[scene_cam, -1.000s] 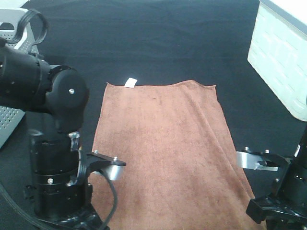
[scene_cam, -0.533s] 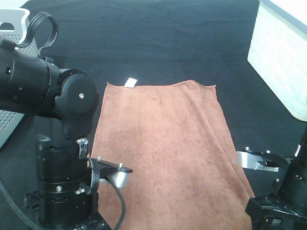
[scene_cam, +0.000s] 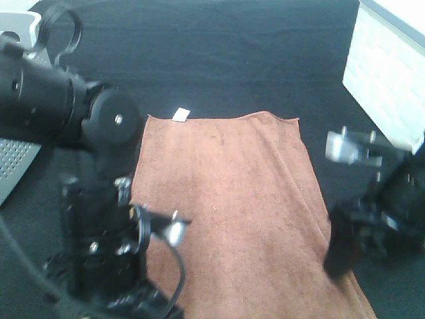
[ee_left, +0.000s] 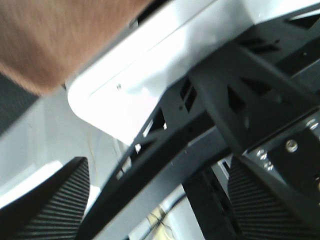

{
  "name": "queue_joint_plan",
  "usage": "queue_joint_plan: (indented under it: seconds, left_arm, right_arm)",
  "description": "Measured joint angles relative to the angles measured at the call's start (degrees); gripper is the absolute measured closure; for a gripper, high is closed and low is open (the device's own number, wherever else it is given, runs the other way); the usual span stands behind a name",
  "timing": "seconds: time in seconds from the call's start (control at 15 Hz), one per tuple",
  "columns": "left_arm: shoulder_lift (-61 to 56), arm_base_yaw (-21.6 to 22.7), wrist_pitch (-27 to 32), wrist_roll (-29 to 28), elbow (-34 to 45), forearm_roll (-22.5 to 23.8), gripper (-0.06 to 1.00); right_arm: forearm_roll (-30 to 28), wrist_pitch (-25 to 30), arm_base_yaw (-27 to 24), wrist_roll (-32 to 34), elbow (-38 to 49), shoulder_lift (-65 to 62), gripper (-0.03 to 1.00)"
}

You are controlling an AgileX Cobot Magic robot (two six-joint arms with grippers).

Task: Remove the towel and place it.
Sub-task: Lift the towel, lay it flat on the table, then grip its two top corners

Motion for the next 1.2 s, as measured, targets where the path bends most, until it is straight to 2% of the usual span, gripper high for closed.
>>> queue_joint_plan:
  seconds: [0.07, 0.2, 0.4, 0.47, 0.53, 0.67, 0.8, 0.93, 1.07, 1.2]
  left_arm:
    - [0.0, 0.5, 0.1, 0.6, -4.4, 1.7, 0.23]
    - [0.0, 3.1, 0.2, 0.6, -10.9, 5.8, 0.22]
    - [0.1, 10.1, -0.9, 0.8, -21.1, 16.3, 0.17]
    - [0.6, 12.6, -2.1, 0.2, -24.0, 19.7, 0.14]
    - [1.5, 15.4, -2.6, -0.4, -26.7, 21.0, 0.13]
    - [4.2, 21.7, -2.9, -0.7, -32.1, 21.3, 0.12]
    - [7.9, 25.7, -3.0, -0.7, -37.0, 19.9, 0.12]
    - [12.0, 28.6, -2.9, -0.6, -42.8, 18.5, 0.12]
    - [15.9, 30.1, -2.9, 0.7, -47.3, 17.5, 0.12]
    - [20.5, 31.5, -2.9, 1.8, -52.6, 16.3, 0.12]
  right_arm:
    - [-4.9, -1.0, -0.5, 3.2, -4.5, -0.7, 0.27]
    - [-7.5, -0.3, -4.9, 4.4, -11.5, -0.3, 0.27]
    - [-5.0, 2.7, -12.2, 3.4, -22.5, 3.7, 0.2]
    - [-4.9, 3.3, -12.6, 3.7, -25.4, 5.4, 0.15]
    - [-5.0, 3.2, -12.6, 4.6, -26.9, 6.2, 0.13]
    - [-4.4, 1.8, -12.6, 6.6, -27.6, 6.2, 0.12]
    - [-0.6, -1.5, -12.6, 3.6, -27.6, 6.2, 0.12]
    - [3.2, -4.1, -12.6, -0.6, -27.7, 6.5, 0.12]
    - [3.1, -5.1, -12.7, -1.8, -30.5, 10.4, 0.12]
    - [1.5, -5.7, -12.7, -2.1, -38.8, 18.9, 0.12]
